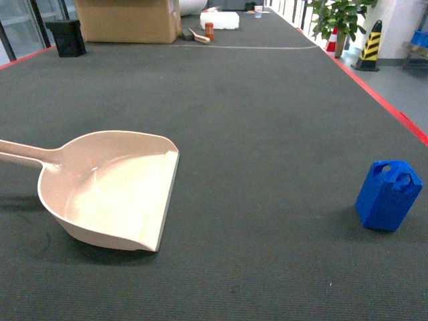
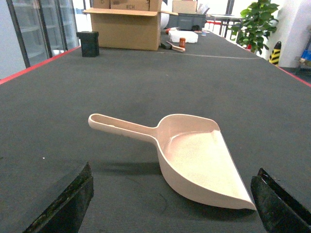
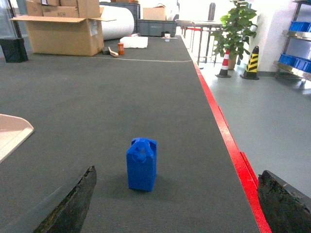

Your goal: Place part in tray to right shelf

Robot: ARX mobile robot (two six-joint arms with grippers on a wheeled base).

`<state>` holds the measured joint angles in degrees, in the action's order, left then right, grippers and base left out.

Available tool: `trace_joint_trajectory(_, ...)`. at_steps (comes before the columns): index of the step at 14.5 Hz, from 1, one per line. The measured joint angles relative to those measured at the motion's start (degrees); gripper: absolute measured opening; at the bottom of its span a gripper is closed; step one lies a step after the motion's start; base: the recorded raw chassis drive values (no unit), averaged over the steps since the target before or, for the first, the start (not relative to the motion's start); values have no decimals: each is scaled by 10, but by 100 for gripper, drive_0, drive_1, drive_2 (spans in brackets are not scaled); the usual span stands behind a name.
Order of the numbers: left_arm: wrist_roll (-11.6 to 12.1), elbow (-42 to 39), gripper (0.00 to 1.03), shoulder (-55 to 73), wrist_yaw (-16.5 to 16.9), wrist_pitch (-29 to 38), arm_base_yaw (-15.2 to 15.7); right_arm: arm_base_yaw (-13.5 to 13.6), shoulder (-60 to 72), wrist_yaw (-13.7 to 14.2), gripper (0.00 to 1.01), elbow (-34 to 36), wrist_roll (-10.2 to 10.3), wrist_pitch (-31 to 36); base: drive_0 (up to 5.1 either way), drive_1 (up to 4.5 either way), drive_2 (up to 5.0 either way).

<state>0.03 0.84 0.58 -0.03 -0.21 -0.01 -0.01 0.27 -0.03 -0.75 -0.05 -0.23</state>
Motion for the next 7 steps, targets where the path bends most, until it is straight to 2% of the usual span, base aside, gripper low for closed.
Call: trace_joint_trajectory(7,0,0,98,0,0,0,0,0,0,0,98,0,0,0,0,0,0)
